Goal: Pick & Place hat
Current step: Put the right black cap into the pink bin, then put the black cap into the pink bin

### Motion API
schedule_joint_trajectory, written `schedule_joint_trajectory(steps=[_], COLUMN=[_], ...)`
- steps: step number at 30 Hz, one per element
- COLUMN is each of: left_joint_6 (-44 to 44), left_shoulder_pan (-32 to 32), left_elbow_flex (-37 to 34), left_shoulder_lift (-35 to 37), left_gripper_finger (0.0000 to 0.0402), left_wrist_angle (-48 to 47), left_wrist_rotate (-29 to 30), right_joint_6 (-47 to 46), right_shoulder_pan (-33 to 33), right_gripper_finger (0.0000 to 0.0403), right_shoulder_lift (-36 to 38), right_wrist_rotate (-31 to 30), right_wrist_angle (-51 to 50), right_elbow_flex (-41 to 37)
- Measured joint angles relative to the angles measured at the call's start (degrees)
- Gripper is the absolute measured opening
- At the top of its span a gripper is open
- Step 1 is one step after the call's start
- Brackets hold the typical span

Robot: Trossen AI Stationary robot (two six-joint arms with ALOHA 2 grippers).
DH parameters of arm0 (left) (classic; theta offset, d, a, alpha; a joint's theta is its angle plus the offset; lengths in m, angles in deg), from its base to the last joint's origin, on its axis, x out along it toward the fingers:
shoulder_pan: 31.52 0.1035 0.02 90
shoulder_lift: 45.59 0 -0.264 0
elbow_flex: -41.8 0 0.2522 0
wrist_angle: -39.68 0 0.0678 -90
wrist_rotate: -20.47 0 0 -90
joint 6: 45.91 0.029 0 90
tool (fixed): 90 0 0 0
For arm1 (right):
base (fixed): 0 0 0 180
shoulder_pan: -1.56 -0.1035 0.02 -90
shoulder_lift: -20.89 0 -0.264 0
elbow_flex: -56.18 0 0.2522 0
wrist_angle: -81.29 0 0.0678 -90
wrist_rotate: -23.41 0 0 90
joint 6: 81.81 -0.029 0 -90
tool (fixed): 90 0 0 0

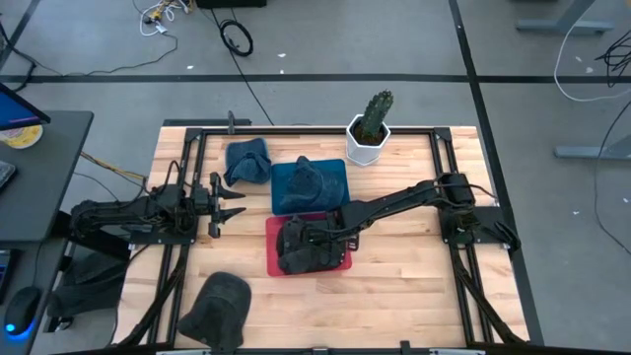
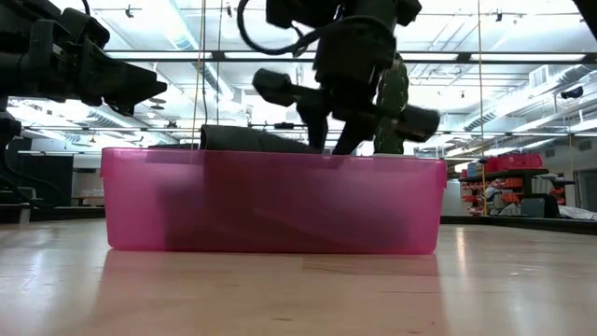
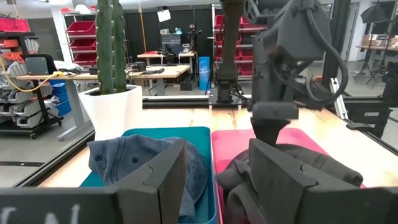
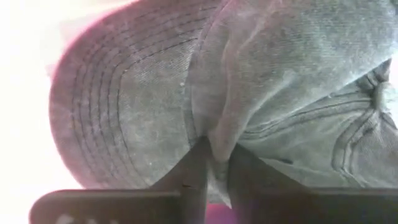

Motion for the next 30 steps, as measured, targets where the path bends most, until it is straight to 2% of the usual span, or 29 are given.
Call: schedule_joint_trajectory(steps=[7, 12, 14, 19, 21, 28, 30], left_joint_6=[-0.02, 0.00, -0.01, 0.00, 0.00, 0.00, -0.01], left_shoulder_pan=[0.00, 0.02, 0.01, 0.00, 0.01, 0.00, 0.02], left_elbow_flex=[0.00, -0.01, -0.02, 0.00, -0.01, -0.02, 0.00], left_shoulder_lift=[0.00, -0.02, -0.01, -0.02, -0.01, -0.02, -0.02], left_gripper_finger=[0.0179, 0.0179, 0.0179, 0.0179, 0.0179, 0.0179, 0.0179], left_wrist_angle=[0.00, 0.00, 0.00, 0.00, 0.00, 0.00, 0.00], left_wrist_rotate=[0.00, 0.00, 0.01, 0.02, 0.01, 0.02, 0.01], right_joint_6=[-9.07, -20.39, -28.25, -64.92, -73.12, -83.39, -80.55], right_shoulder_pan=[-0.67, -0.61, -0.43, -0.43, -0.23, 1.11, 1.13], right_gripper_finger=[0.0132, 0.0185, 0.0197, 0.0212, 0.0215, 0.0215, 0.0215], right_shoulder_lift=[5.06, 8.70, 10.02, 12.06, 12.23, 12.24, 12.28], right_wrist_rotate=[1.06, 0.47, 0.46, 0.41, 0.02, 0.86, 3.31], right_wrist_angle=[-0.02, 0.90, 2.22, 5.78, 8.72, 16.77, 16.54], right_elbow_flex=[-0.11, -0.10, -0.02, 0.00, 0.00, 0.09, 0.09])
